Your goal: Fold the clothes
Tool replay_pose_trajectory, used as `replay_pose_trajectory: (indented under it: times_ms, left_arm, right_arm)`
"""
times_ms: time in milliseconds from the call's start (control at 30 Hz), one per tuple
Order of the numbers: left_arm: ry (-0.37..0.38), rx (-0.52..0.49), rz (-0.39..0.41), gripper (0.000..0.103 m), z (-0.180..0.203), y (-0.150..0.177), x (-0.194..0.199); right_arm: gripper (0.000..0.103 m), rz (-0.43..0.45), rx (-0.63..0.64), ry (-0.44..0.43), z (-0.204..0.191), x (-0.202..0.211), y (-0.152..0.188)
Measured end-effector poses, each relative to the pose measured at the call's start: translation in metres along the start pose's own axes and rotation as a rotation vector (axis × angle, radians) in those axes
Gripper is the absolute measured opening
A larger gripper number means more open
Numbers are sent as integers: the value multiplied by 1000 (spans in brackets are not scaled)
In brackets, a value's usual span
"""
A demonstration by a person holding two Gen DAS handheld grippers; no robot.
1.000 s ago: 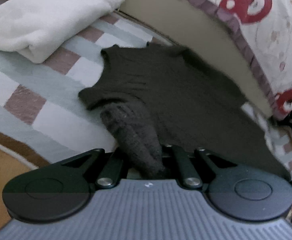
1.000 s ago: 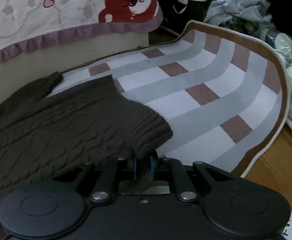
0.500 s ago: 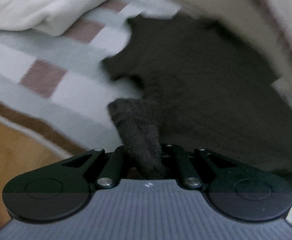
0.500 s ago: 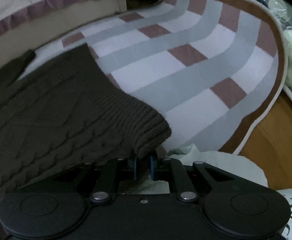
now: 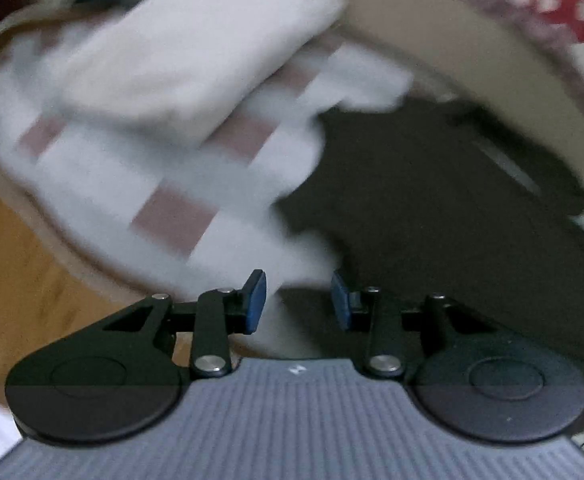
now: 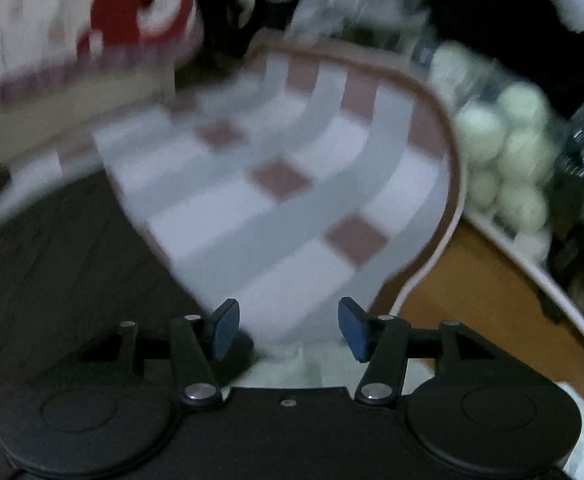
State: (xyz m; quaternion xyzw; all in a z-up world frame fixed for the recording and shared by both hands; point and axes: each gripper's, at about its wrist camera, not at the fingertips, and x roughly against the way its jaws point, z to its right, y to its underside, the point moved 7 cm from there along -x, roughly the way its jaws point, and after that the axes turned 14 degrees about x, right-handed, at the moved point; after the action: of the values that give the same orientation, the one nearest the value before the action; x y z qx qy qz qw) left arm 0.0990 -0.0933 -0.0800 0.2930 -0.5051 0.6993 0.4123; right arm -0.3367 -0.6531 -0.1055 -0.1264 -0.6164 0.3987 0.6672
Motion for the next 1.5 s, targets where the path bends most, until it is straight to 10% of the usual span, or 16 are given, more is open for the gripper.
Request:
replay_pose_trajectory:
  times_ms: [233, 433, 467, 600, 967, 1067, 1300, 1500]
  left_arm:
    - [188, -395, 42, 55, 140, -33, -43]
    - [281, -455, -138, 60, 206, -51, -152]
    - [240, -437, -92, 59, 204, -57, -166]
    - [256, -420, -53, 58, 202, -71, -193]
    - [226, -418, 20, 58, 204, -99, -216]
    - [229, -429, 1, 58, 203, -97, -223]
    - [246, -398, -14, 58, 183, -103, -219]
    - [246, -351, -10, 59, 157, -121, -211]
  right_arm:
    - [60, 47, -3, -528, -101, 18, -62]
    - [61, -272, -164, -1369, -252, -33, -114]
    - [59, -291, -181, -1401, -267, -44, -123]
    - [62, -213, -170, -1126, -298, -98, -144]
    - [64, -7, 122, -707, -374, -167, -152]
    - [13, 48, 201, -700, -389, -166, -160]
    - [12, 354, 172, -494, -340, -119, -220]
    - [13, 159, 442, -365, -345, -171, -200]
